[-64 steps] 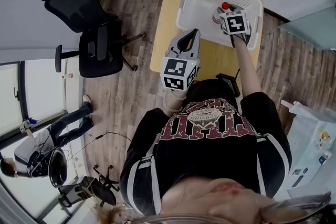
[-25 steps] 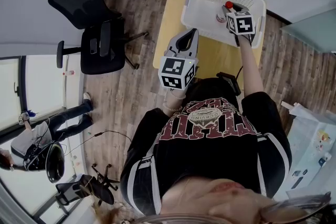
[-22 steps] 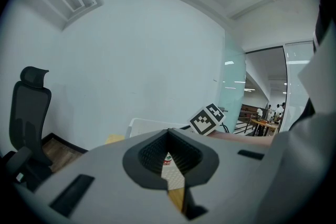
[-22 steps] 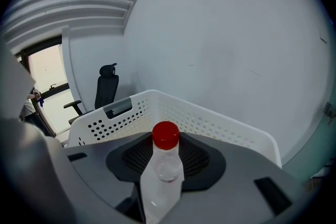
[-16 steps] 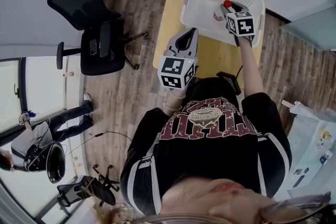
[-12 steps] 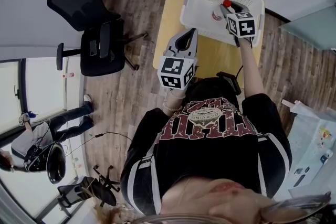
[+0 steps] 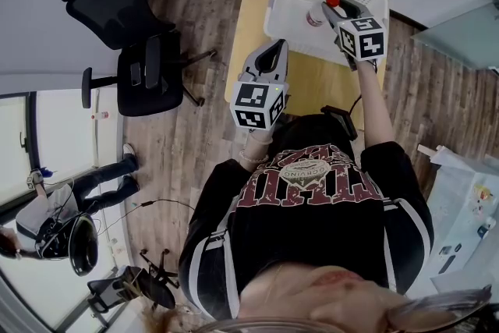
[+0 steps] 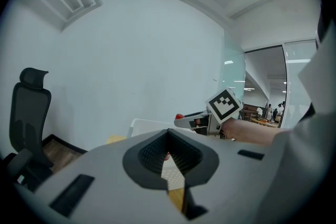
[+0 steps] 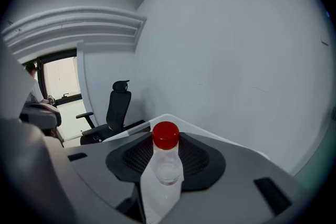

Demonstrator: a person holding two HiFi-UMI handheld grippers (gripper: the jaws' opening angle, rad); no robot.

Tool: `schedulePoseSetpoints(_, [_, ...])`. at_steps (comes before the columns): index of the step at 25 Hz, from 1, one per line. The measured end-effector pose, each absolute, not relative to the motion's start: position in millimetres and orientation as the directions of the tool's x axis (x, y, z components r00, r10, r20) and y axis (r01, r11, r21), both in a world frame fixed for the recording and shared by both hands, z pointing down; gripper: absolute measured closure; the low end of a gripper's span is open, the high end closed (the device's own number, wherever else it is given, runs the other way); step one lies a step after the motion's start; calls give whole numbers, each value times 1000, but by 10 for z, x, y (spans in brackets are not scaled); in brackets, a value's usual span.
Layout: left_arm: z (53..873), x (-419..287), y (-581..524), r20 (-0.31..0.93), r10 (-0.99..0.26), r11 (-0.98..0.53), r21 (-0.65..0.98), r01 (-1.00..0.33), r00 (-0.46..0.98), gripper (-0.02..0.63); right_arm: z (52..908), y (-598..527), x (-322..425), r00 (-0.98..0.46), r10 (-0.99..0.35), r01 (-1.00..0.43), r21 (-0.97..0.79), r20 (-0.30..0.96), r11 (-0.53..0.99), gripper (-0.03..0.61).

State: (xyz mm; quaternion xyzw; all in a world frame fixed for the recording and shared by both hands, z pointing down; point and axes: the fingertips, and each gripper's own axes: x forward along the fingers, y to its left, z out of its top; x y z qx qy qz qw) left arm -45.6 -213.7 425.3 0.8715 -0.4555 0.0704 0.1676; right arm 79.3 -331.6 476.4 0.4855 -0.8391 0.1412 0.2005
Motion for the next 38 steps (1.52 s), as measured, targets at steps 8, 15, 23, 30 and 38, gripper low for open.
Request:
schedulePoseSetpoints(8, [4246,-466,-2112,272,-777,-518,236,-822,568,574,4349,-3133,733,-487,-770,-849,-15,413,529,416])
schedulePoseSetpoints(15, [4256,-486,-2075,271,-779,-515,238,-824,565,574,4049,-2963,668,-516,-769,-832,-7,378,555,416])
schedulePoseSetpoints(23, [4331,-512,-2039,280,-779,-505,250,-826,561,574,3685,-2756,605,-550,-769,-809,20,326,587,417])
schedulePoseSetpoints(30, [4342,-531,-2001,281,-783,-496,258,-829,555,574,3388,-2542,590,-563,-768,-793,63,305,606,419])
schedulePoseSetpoints(38, [4363,-505,-1960,284,-784,-496,251,-831,553,574,3108,-2263,541,-614,-750,-763,58,248,644,422])
